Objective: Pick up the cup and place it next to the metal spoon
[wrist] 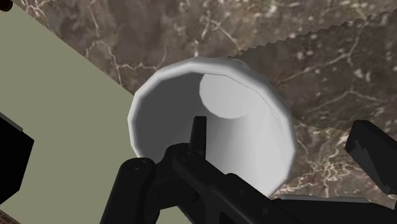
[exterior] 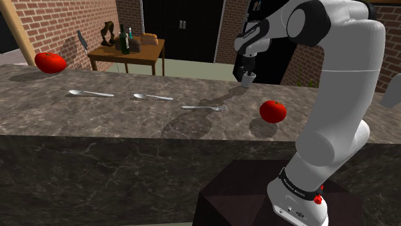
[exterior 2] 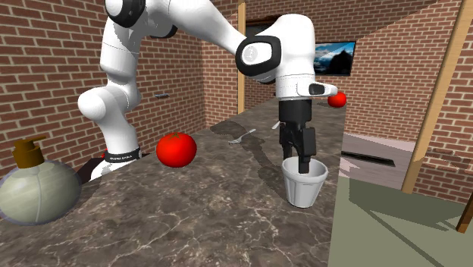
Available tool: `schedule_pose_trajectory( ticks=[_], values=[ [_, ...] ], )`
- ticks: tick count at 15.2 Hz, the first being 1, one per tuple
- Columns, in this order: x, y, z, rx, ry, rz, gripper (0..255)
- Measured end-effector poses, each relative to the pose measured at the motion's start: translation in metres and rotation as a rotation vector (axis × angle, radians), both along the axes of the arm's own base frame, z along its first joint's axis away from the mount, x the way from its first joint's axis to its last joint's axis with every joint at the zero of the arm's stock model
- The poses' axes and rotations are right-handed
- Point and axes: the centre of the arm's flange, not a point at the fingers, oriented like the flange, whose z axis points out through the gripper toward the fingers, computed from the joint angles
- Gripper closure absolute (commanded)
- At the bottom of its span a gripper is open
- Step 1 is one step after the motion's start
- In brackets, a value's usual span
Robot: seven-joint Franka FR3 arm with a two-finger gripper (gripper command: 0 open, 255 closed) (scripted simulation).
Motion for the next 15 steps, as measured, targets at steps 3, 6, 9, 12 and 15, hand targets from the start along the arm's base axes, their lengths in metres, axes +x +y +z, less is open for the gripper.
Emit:
schedule_pose_trajectory(
  ticks=[3,6,9,12,15],
  values=[
    [0.0,0.0,0.0,0.0,0.0,0.0,255],
    [0.0,0.0,0.001,-0.001,-0.001,0.0,255],
    [0.0,0.0,0.001,-0.001,-0.001,0.0,255],
    [0.0,0.0,0.003,0.0,-0.001,0.0,255],
    [0.001,-0.001,0.015,0.0,0.0,0.0,255]
  ],
)
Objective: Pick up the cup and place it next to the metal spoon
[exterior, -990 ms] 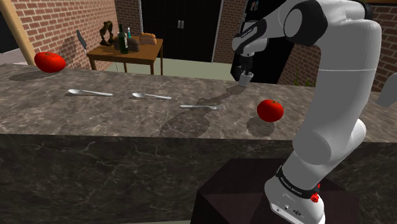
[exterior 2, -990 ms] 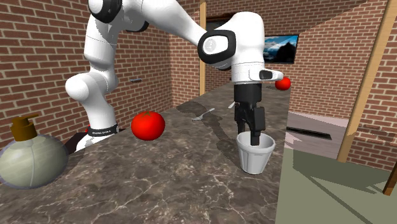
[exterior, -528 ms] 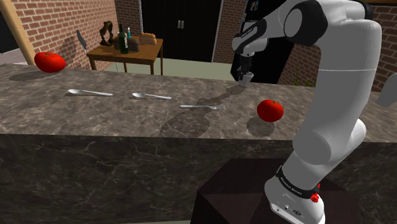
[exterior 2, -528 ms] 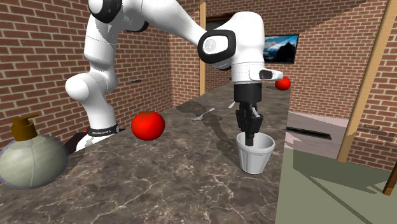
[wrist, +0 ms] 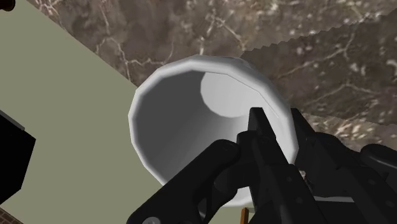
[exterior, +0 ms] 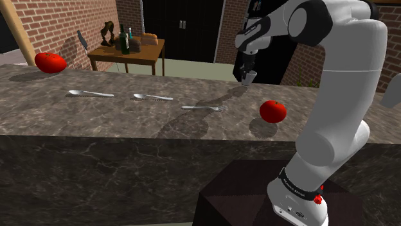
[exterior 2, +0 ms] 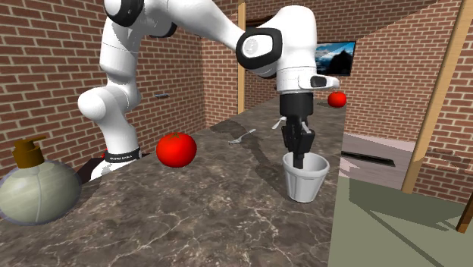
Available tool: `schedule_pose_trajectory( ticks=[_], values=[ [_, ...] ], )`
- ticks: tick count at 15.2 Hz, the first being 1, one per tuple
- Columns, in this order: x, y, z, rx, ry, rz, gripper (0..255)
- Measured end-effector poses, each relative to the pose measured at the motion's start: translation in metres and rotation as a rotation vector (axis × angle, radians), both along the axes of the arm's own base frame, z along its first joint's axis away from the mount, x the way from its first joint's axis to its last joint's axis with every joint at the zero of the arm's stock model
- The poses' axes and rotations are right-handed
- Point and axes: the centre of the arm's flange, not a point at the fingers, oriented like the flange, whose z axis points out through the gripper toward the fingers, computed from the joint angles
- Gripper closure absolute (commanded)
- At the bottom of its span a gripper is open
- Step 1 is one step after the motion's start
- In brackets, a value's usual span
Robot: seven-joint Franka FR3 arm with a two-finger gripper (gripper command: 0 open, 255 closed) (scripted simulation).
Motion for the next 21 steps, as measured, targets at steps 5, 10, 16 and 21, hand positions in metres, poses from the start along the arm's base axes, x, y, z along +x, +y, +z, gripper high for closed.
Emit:
schedule_pose_trajectory(
  ticks=[5,10,16,21],
  values=[
    [-0.001,0.002,0.027,0.0,0.0,0.0,255],
    [0.0,0.001,0.053,0.0,0.0,0.0,255],
    [0.0,0.002,0.085,0.0,0.0,0.0,255],
    [-0.001,0.001,0.112,0.0,0.0,0.0,255]
  ],
)
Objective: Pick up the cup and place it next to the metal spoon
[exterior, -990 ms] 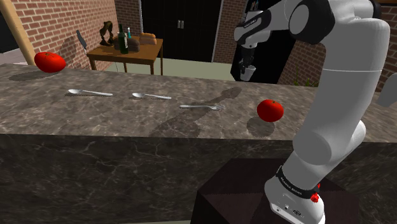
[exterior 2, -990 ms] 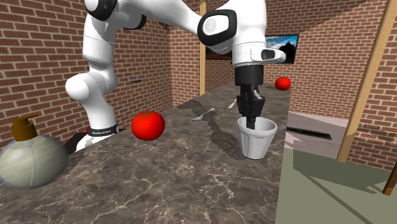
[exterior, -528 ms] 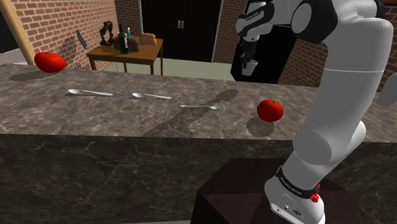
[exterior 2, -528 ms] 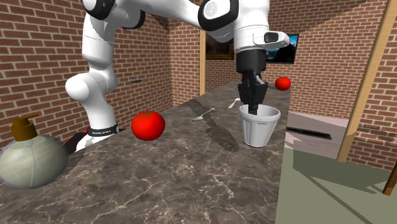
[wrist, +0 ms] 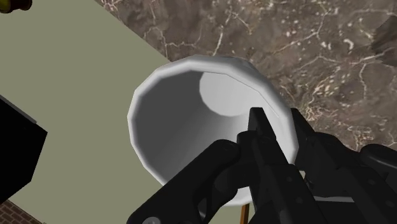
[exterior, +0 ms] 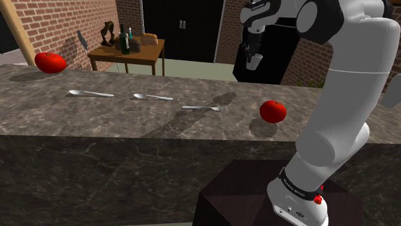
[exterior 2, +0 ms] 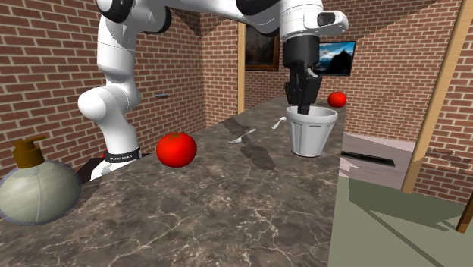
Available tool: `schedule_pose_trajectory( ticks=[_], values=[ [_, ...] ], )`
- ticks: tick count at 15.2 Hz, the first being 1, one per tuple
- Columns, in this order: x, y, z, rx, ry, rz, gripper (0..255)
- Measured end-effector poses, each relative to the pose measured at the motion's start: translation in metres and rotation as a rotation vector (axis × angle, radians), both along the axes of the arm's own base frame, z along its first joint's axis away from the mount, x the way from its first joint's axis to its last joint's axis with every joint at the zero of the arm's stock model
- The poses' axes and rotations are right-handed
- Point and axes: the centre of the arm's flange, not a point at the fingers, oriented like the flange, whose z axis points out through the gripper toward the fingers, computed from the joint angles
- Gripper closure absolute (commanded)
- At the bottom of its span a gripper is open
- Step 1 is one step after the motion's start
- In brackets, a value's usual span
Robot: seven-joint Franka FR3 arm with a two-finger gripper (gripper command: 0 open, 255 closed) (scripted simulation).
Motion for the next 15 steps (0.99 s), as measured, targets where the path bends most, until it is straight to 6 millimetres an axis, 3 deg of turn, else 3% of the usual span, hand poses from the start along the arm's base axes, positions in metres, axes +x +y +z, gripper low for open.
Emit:
schedule_pose_trajectory(
  ticks=[7,15],
  values=[
    [0.001,0.006,0.032,0.0,0.0,0.0,255],
    [0.029,0.102,0.035,0.0,0.0,0.001,255]
  ],
)
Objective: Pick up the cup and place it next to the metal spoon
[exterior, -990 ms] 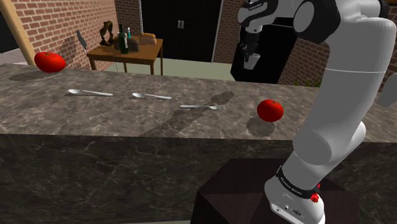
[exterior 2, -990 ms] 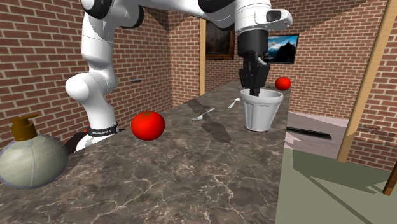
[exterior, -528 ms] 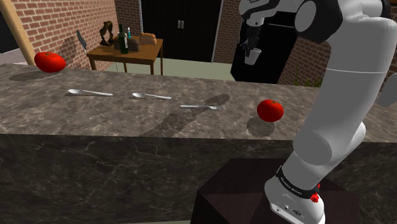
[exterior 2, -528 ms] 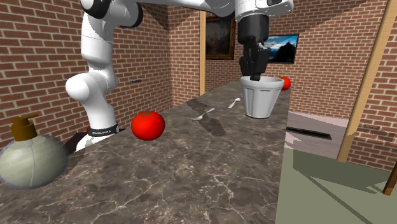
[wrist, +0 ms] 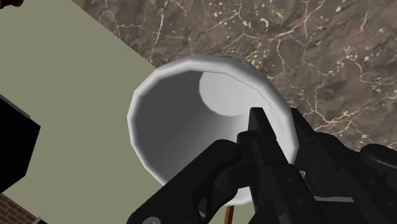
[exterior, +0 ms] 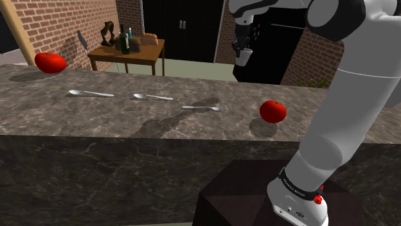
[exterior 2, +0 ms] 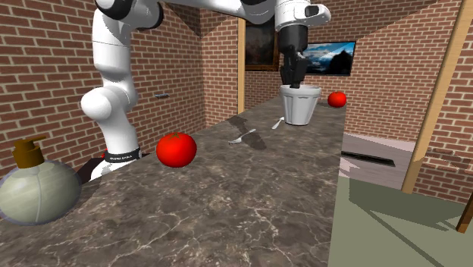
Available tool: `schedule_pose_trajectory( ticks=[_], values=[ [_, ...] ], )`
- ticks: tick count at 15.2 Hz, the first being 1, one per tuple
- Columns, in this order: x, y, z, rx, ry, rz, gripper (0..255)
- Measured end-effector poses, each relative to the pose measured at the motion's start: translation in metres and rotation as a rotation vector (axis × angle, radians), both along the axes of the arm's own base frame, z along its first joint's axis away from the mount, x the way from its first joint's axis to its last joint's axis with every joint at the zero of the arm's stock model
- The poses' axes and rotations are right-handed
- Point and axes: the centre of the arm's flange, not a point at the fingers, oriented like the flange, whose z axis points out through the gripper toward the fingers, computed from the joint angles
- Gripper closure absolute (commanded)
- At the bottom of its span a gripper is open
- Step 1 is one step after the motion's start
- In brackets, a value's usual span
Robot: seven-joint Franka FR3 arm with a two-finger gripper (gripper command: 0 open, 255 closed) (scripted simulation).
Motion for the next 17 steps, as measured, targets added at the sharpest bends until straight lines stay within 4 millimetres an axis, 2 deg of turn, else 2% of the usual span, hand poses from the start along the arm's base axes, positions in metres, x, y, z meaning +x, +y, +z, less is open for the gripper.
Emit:
schedule_pose_trajectory(
  ticks=[17],
  values=[
    [0.065,0.216,0.001,0.0,0.0,0.0,255]
  ],
)
